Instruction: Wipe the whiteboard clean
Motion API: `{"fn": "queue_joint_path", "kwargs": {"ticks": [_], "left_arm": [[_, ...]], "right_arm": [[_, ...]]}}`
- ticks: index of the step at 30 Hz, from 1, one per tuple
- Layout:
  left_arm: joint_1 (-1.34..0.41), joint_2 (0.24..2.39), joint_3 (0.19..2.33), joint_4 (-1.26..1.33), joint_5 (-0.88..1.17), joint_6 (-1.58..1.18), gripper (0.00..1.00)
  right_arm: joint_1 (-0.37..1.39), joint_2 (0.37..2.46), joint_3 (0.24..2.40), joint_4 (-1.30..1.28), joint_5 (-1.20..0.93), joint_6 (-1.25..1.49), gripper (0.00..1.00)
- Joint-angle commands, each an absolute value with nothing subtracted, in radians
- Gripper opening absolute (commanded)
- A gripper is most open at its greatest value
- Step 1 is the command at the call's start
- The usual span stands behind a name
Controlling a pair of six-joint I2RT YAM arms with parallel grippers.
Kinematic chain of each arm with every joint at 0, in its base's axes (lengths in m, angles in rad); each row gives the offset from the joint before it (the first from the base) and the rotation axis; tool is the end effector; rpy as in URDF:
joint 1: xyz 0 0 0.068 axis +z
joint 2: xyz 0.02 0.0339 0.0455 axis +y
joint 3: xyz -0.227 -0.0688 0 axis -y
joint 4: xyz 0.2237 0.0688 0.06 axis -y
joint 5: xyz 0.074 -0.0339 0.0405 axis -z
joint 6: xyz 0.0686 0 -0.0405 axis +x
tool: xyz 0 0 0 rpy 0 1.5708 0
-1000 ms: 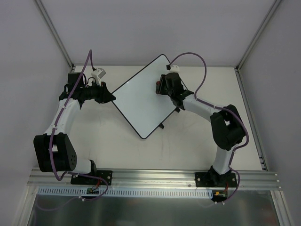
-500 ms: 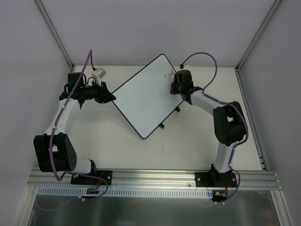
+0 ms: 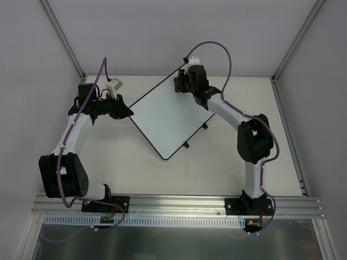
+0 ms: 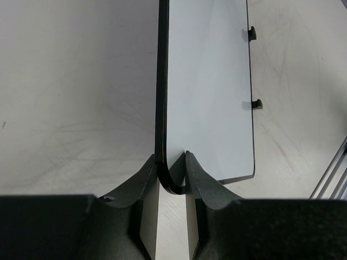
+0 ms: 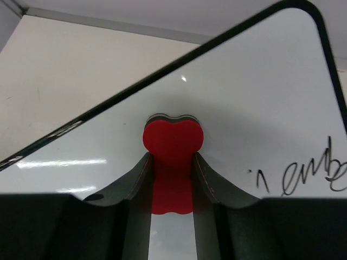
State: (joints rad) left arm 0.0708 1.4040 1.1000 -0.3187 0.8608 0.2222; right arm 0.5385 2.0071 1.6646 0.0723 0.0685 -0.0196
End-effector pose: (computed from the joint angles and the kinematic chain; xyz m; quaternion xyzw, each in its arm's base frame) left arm 0.3131 -0.0300 0.2584 0.2511 0.7919 -0.3067 0.4646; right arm 0.4180 0.2442 0.2626 -0.1992 0.7704 0.1289 0.5918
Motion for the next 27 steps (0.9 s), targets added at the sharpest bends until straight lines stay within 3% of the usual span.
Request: {"fn": "queue_joint_path", "kwargs": {"ticks": [1, 18, 27], "left_arm": [[0.029, 1.396, 1.111, -0.299, 0.868, 0.324, 0.0], [0.028, 1.397, 1.111, -0.305, 0.862, 0.331, 0.0], [0.028, 1.402, 1.112, -0.307, 0.867, 0.331, 0.0]], "right_arm": [[0.563, 2.039, 1.733, 0.092, 0.031, -0.071, 0.01], [0.377, 1.959, 1.385, 0.092, 0.244, 0.133, 0.0], [0.4, 1.965, 1.463, 0.094, 0.189, 0.04, 0.0]]}}
